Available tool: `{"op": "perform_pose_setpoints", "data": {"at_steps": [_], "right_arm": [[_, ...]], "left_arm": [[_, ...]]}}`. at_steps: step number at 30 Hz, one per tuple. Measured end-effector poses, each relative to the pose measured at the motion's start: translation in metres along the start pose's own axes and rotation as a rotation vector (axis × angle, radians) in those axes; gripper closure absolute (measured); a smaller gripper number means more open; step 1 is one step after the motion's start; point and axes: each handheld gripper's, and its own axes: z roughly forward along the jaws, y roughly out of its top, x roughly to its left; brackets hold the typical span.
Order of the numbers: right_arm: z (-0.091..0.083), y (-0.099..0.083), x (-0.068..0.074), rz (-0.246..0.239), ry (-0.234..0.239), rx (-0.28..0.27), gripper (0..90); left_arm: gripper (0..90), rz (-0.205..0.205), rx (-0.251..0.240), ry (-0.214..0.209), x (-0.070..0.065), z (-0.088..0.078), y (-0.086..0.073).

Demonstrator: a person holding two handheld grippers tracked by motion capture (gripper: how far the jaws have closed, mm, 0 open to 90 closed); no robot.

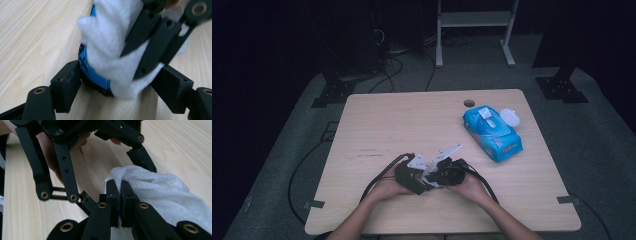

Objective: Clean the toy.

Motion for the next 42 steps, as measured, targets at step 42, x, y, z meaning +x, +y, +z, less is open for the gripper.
{"op": "perform_pose_setpoints", "data": {"at_steps": [42], "right_arm": [[-0.010,0.007,-0.028,-0.005,-0.170,0.001,83.2]], "left_arm": [[24.6,0.008,0.003,0.002,0.000,0.001,0.001]]}}
